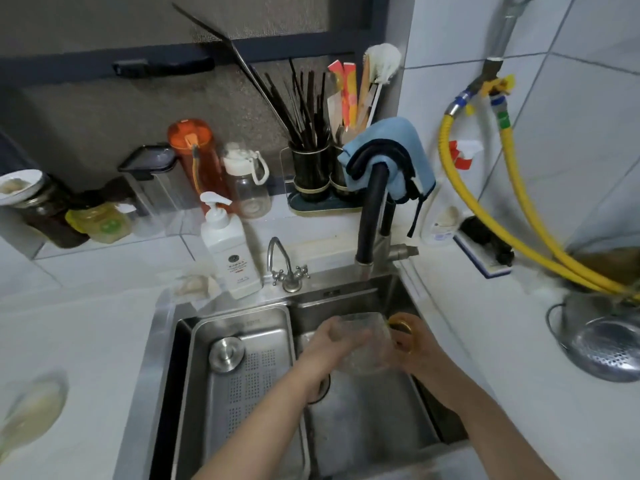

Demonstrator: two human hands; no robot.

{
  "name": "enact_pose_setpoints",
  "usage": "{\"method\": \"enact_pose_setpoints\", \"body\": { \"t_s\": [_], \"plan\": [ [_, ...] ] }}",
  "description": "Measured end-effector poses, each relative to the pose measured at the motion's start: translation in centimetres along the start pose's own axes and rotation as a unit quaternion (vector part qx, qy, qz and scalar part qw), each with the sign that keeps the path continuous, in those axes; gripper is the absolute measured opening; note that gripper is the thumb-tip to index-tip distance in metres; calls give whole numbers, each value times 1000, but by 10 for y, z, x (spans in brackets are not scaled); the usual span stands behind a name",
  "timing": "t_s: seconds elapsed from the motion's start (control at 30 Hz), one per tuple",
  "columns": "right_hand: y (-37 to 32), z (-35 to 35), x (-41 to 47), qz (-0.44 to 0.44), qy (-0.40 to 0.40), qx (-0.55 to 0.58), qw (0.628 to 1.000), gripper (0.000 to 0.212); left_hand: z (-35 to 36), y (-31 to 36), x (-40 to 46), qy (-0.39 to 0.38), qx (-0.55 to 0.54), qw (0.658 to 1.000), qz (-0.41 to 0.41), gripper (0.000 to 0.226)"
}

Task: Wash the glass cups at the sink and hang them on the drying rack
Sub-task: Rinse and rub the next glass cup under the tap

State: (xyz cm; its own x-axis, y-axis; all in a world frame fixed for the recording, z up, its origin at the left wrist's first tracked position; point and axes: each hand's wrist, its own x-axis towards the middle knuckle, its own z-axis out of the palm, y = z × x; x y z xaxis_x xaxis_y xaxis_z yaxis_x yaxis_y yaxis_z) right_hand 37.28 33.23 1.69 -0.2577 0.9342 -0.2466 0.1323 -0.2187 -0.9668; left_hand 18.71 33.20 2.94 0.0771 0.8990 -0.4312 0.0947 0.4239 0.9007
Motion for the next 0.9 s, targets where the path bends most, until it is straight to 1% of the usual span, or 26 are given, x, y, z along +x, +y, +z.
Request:
{"method": "enact_pose_setpoints", "body": {
  "t_s": [0.03, 0.07, 0.1, 0.13, 0.17, 0.23, 0.27, 0.3, 0.33, 0.37, 0.4, 0.5, 0.53, 0.6, 0.67, 0.77, 0.83, 0.9],
  "plan": [
    [-1, -7, 5, 3, -20, 2, 1000, 69, 4, 1, 5, 14, -3, 1000, -1, 28],
    [-3, -15, 10, 11, -43, 20, 999, 70, 8, 3, 9, 29, -9, 1000, 1, 35],
    [-5, -23, 17, 21, -46, 49, 997, 70, 11, 6, 11, 48, -10, 999, 7, 41],
    [-5, -32, 27, 33, -27, 80, 996, 65, 14, 11, 11, 65, -11, 998, 19, 44],
    [-6, -41, 40, 45, 14, 97, 994, 54, 17, 13, 13, 78, -5, 996, 33, 49],
    [-6, -62, 71, 52, 121, 32, 991, 27, 21, 13, 19, 92, 25, 993, 69, 64],
    [-5, -71, 88, 50, 156, 7, 986, 19, 23, 13, 22, 97, 39, 991, 85, 66],
    [-5, -79, 104, 48, 186, 8, 981, 16, 26, 14, 23, 104, 46, 989, 97, 65],
    [-5, -85, 119, 43, 197, 27, 979, 14, 28, 13, 26, 110, 52, 987, 104, 66],
    [-2, -92, 134, 46, 204, 34, 977, 18, 30, 15, 26, 115, 53, 986, 111, 68],
    [2, -98, 148, 46, 210, 25, 976, 27, 31, 13, 28, 124, 54, 984, 112, 68],
    [8, -107, 181, 42, 199, -90, 975, 42, 34, 13, 33, 148, 49, 980, 119, 65],
    [8, -108, 190, 37, 189, -118, 974, 41, 33, 12, 34, 155, 58, 979, 119, 66],
    [8, -110, 202, 42, 176, -157, 971, 31, 33, 10, 36, 160, 69, 978, 117, 70],
    [12, -113, 210, 31, 181, -179, 967, 26, 32, 7, 37, 163, 76, 977, 113, 77],
    [22, -116, 217, -2, 202, -207, 957, 27, 30, 2, 39, 155, 85, 978, 108, 84],
    [28, -117, 220, -3, 212, -216, 953, 28, 30, 0, 41, 159, 87, 978, 107, 89],
    [31, -120, 223, -1, 215, -220, 951, 29, 30, -1, 42, 161, 87, 978, 103, 88]
  ]
}}
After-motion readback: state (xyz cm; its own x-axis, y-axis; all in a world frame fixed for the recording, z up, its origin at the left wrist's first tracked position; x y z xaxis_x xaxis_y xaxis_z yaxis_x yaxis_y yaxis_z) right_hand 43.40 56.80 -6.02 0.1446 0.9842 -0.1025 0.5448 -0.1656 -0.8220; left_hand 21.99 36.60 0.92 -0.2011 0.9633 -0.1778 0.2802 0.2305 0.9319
